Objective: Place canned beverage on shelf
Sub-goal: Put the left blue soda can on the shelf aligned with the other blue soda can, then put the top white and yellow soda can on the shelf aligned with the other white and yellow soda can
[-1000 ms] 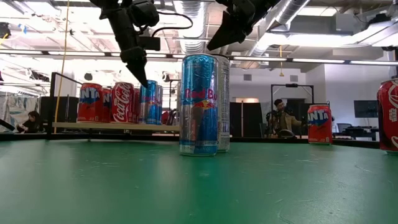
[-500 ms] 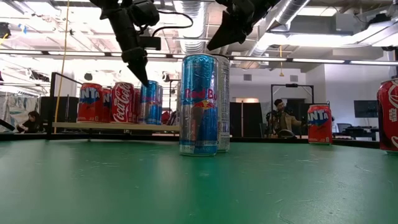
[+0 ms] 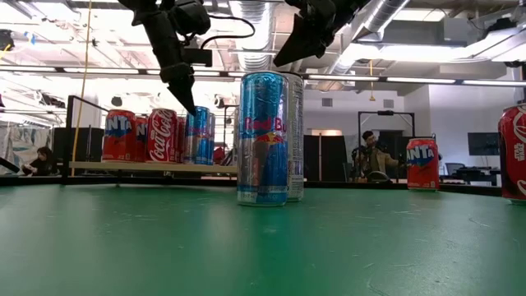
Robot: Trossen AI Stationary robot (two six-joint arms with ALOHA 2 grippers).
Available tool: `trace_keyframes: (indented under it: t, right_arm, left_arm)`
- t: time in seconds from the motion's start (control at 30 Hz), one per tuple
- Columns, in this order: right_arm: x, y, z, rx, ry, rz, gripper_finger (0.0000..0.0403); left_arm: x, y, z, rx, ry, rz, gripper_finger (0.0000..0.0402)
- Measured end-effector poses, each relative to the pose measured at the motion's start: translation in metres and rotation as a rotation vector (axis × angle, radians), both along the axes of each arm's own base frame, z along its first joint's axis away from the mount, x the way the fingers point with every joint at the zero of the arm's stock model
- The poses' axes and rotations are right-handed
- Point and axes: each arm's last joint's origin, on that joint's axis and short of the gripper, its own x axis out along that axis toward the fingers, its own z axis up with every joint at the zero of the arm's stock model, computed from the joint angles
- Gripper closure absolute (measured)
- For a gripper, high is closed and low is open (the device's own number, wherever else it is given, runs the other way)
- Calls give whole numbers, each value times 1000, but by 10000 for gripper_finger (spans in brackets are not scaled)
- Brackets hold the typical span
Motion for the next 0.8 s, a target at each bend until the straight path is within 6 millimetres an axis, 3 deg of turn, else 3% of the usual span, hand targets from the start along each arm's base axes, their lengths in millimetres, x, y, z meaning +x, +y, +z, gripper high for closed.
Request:
trace_keyframes:
  t: [0.47,0.63,0.8]
  right_arm:
    - [0,5,-1,7,9,10,378]
    - [0,5,-1,20,10,0,378]
    - [-2,10,9,42,3,-4,378]
  left_arm:
    - [8,6,-12,-23,23,1,402]
    - [5,-1,7,-9,-29,-16,402]
    - [-4,-27,34,-35,-154,-88,402]
